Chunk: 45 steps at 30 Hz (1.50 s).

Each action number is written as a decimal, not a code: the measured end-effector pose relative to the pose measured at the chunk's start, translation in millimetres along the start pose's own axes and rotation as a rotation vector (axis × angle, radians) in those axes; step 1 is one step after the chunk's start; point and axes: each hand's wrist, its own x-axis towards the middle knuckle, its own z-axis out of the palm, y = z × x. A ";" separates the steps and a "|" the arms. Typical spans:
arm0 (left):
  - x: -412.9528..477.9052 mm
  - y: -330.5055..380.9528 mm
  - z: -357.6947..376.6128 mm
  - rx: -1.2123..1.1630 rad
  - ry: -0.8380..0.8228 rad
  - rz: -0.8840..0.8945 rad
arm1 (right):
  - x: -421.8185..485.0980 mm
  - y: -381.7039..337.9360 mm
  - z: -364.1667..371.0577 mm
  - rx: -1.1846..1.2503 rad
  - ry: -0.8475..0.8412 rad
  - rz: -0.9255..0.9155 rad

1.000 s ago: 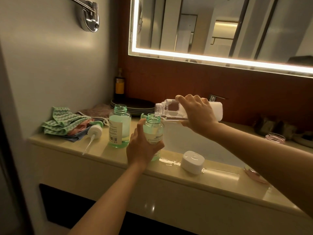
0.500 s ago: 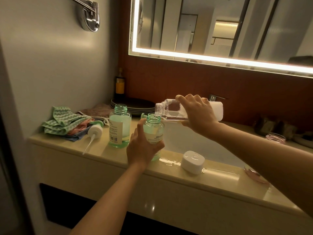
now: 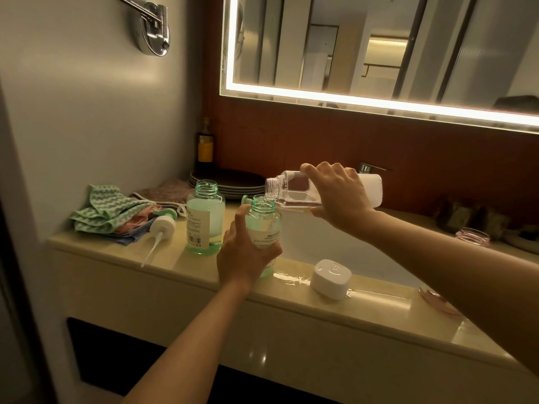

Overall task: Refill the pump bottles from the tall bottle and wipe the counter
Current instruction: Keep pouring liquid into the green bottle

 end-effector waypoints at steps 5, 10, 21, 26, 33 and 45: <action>-0.1 -0.2 0.4 -0.003 0.002 0.002 | -0.2 0.1 0.8 0.004 0.005 0.002; -0.1 -0.2 0.5 -0.002 0.011 0.005 | -0.1 -0.1 0.6 0.013 0.006 0.001; -0.6 -0.6 0.9 0.004 0.021 0.012 | 1.1 -0.1 0.1 0.012 0.004 -0.006; -1.3 -0.8 0.7 0.012 0.025 0.011 | 1.5 0.2 0.2 0.010 0.002 -0.005; -1.3 -1.6 0.9 0.005 0.019 0.009 | 2.4 0.2 0.3 -0.001 0.005 -0.013; -1.9 -1.7 0.9 0.002 0.028 0.016 | 2.5 0.4 -0.6 -0.006 0.003 -0.014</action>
